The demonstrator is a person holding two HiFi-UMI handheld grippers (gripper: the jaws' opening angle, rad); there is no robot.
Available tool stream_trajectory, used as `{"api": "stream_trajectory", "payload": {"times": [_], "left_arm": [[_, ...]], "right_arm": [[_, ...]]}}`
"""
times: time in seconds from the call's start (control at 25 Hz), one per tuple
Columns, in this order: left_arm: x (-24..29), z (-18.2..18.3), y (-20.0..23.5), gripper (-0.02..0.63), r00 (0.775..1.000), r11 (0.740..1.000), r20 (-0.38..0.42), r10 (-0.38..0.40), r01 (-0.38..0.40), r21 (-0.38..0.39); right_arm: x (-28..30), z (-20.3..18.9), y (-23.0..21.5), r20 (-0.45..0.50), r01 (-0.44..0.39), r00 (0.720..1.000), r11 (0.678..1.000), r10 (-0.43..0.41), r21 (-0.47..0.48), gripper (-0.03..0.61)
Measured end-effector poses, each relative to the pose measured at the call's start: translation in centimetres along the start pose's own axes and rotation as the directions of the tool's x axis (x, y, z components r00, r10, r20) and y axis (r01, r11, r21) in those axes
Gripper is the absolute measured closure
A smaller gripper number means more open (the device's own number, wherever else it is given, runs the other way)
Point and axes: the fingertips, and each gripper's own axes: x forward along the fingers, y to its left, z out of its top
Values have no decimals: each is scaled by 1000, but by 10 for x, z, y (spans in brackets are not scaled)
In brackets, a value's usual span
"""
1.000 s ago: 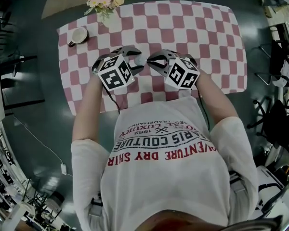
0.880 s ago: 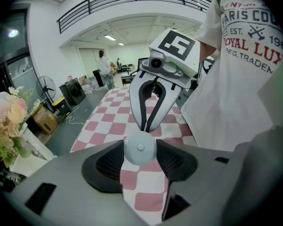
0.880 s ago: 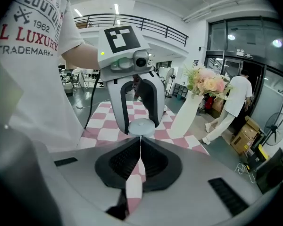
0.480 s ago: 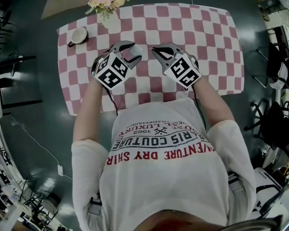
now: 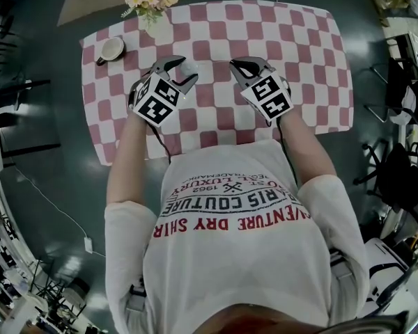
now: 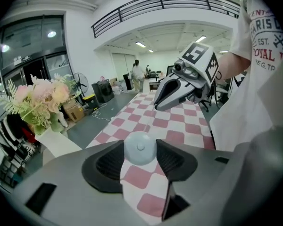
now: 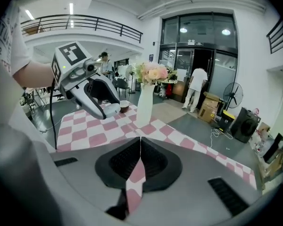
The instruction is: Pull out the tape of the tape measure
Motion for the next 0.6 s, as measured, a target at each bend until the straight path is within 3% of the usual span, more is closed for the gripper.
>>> {"api": "stream_trajectory", "payload": {"times": [0.32, 0.44, 0.6], "left_arm": [[-6, -24, 19, 383, 995, 996, -66, 76, -78, -41], [-13, -28, 23, 383, 996, 994, -47, 70, -73, -75], [-10, -29, 20, 383, 996, 995, -62, 70, -74, -62]], "right_arm": [[-9, -19, -22, -22, 64, 998, 995, -63, 79, 546], [-14, -24, -28, -23, 72, 997, 992, -70, 102, 546], [-12, -26, -29, -29, 89, 996, 990, -87, 106, 546]]}}
